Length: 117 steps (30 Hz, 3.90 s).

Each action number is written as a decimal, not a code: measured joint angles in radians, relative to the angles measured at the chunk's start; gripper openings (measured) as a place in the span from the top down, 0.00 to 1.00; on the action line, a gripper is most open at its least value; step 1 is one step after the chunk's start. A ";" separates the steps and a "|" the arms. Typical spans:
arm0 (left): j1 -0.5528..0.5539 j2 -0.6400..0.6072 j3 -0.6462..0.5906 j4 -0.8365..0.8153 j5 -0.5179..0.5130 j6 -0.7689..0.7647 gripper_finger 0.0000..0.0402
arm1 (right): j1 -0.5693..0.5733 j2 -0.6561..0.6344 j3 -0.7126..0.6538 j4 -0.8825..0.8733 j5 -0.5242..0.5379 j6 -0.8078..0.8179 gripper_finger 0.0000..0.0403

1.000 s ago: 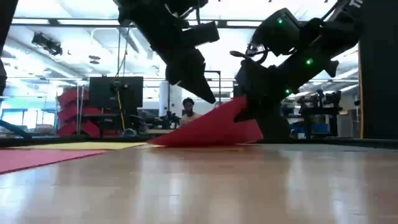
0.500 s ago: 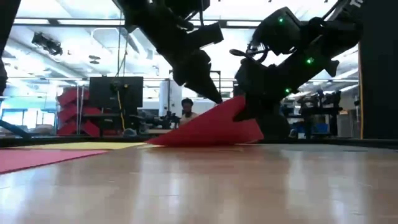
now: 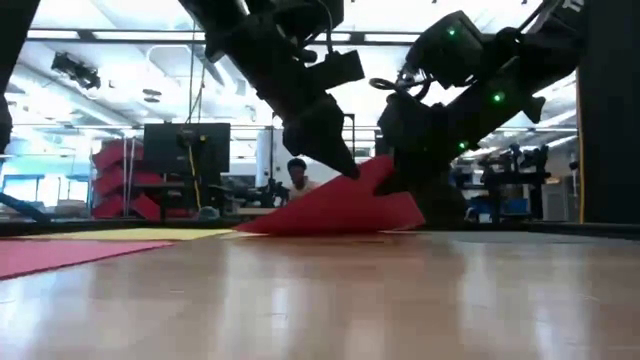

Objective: Organize paper
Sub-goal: Put the orange paper to the bottom right of the table

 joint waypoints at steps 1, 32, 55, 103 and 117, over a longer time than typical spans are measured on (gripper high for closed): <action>0.000 0.000 0.000 -0.001 0.000 0.000 0.61 | 0.000 0.000 0.000 0.000 -0.001 0.000 1.00; 0.000 -0.045 0.000 -0.060 0.010 0.002 0.61 | 0.000 0.000 0.000 -0.023 0.000 0.009 1.00; 0.020 -0.114 -0.140 -0.394 -0.078 -0.121 0.61 | 0.000 0.000 0.000 -0.022 0.002 0.008 1.00; 0.017 -0.342 -0.498 0.018 -0.127 -0.102 0.61 | 0.012 0.000 0.000 0.091 0.019 0.008 1.00; 0.017 -0.342 -0.497 -0.021 -0.142 -0.108 0.61 | 0.017 0.000 0.000 0.060 0.034 0.007 1.00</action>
